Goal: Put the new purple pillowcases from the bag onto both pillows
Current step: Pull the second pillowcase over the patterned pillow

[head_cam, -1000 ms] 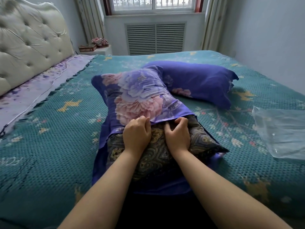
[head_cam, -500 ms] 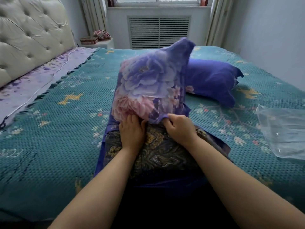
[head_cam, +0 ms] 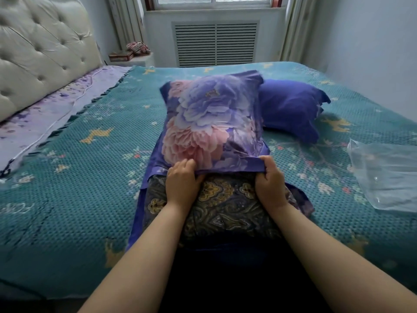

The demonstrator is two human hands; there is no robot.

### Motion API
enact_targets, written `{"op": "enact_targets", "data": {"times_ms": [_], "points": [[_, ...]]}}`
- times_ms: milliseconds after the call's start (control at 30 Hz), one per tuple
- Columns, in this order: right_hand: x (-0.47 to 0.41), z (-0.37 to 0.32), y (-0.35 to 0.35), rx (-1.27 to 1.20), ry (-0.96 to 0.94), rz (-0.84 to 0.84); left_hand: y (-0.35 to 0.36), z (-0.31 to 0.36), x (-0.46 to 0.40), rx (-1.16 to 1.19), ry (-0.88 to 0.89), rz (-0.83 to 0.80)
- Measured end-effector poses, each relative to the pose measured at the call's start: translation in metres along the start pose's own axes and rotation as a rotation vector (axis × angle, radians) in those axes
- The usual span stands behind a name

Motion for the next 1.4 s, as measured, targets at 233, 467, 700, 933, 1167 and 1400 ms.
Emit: {"op": "enact_targets", "data": {"times_ms": [233, 467, 700, 933, 1167, 1400], "points": [[-0.006, 0.043, -0.004, 0.366, 0.167, 0.007, -0.016, 0.001, 0.003, 0.052, -0.074, 0.136], [0.001, 0.052, -0.019, 0.385, 0.220, 0.091, -0.022, -0.030, 0.016, 0.068, -0.345, 0.159], [0.008, -0.067, -0.003, 0.305, -0.348, -0.005, -0.043, 0.009, 0.009, -0.036, -0.043, 0.123], [0.046, -0.035, 0.097, 0.750, -0.230, -0.718, -0.027, -0.037, 0.041, -0.019, -0.391, -0.313], [0.058, -0.067, 0.077, 0.639, -0.300, -0.457, -0.015, -0.087, 0.114, 0.304, -0.886, -0.674], [0.123, -0.113, 0.086, 0.476, -0.552, -0.452, -0.024, -0.074, 0.134, 0.789, -0.897, -0.668]]}}
Point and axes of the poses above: each hand's wrist, its own x-axis away from the middle knuckle, its own y-axis out of the palm, z = x × y, the point moved 10 cm from there along -x, towards the middle knuckle, and after that the axes turned 7 degrees about y, right-handed, at the moved point
